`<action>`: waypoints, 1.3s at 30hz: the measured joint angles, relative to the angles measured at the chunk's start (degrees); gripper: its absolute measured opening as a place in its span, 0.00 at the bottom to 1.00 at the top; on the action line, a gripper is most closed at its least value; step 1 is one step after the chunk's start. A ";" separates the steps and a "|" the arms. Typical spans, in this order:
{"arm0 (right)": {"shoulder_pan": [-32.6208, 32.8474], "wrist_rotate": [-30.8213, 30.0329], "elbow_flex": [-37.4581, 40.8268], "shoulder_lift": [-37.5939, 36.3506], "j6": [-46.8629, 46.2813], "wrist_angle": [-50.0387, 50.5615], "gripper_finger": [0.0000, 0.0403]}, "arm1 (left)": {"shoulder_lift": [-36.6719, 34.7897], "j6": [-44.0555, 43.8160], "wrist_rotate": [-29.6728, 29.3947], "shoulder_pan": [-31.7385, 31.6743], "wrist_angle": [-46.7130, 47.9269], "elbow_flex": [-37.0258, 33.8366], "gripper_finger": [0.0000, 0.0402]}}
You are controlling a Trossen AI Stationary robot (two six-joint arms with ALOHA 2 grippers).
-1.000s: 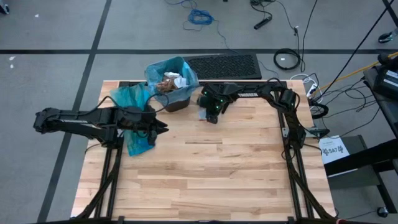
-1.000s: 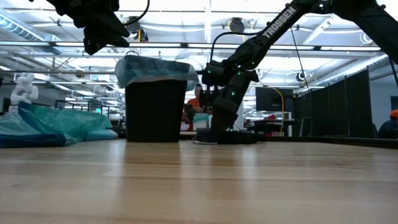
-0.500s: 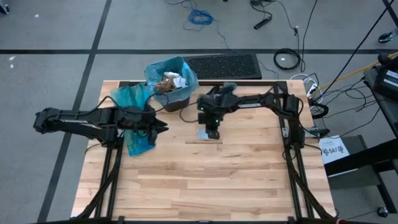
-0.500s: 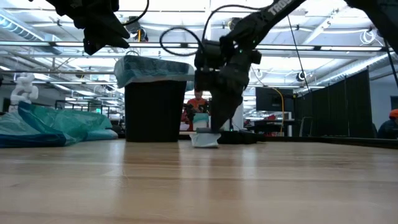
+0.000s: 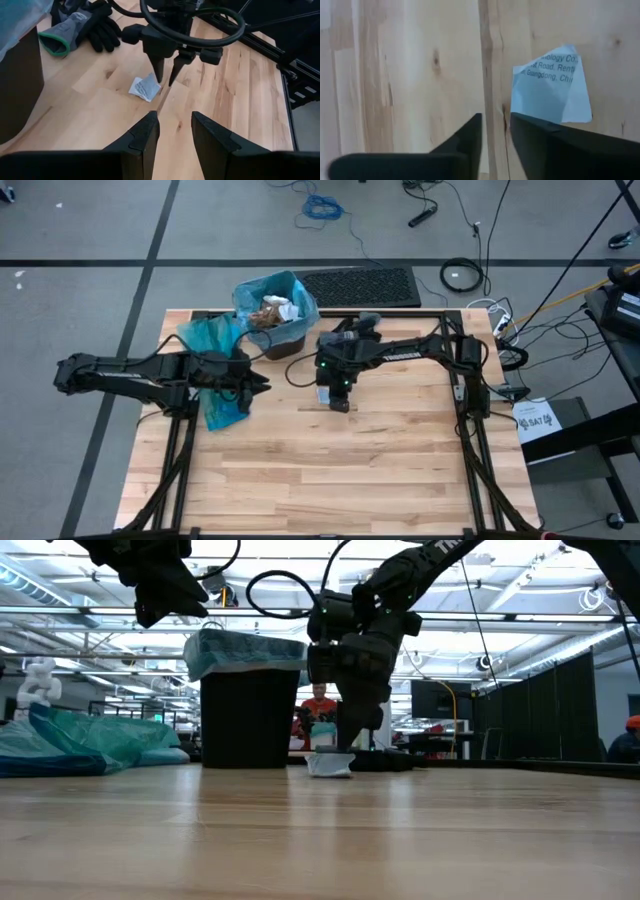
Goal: Place trash/remove bag and relplace
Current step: Put the white cardboard into the trash bin
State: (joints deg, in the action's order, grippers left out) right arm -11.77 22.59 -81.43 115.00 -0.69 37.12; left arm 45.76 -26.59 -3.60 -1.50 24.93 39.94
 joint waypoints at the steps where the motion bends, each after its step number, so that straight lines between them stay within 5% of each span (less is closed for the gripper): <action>1: 0.00 0.00 0.00 0.00 -0.60 -0.12 0.29 | 0.00 0.00 0.04 0.00 0.00 0.00 0.30; 12: 0.63 0.12 -0.86 0.00 1.43 -0.07 0.68 | 0.00 0.18 0.33 0.02 0.03 0.00 0.30; 19: 0.59 -0.28 -4.93 -0.02 3.64 -0.15 0.83 | 0.00 0.50 0.35 0.02 0.04 0.00 0.30; 28: 0.98 -10.66 -5.14 1.23 15.09 -1.82 0.88 | 0.00 0.48 0.35 0.02 0.09 0.00 0.30; 39: 1.01 -13.62 -5.01 4.80 12.56 -2.63 0.88 | 0.00 0.39 0.35 0.02 0.59 0.00 0.30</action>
State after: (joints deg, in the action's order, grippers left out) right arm -10.76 8.97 -86.43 119.80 11.87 34.49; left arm 45.76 -26.20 -3.25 -1.48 25.51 39.94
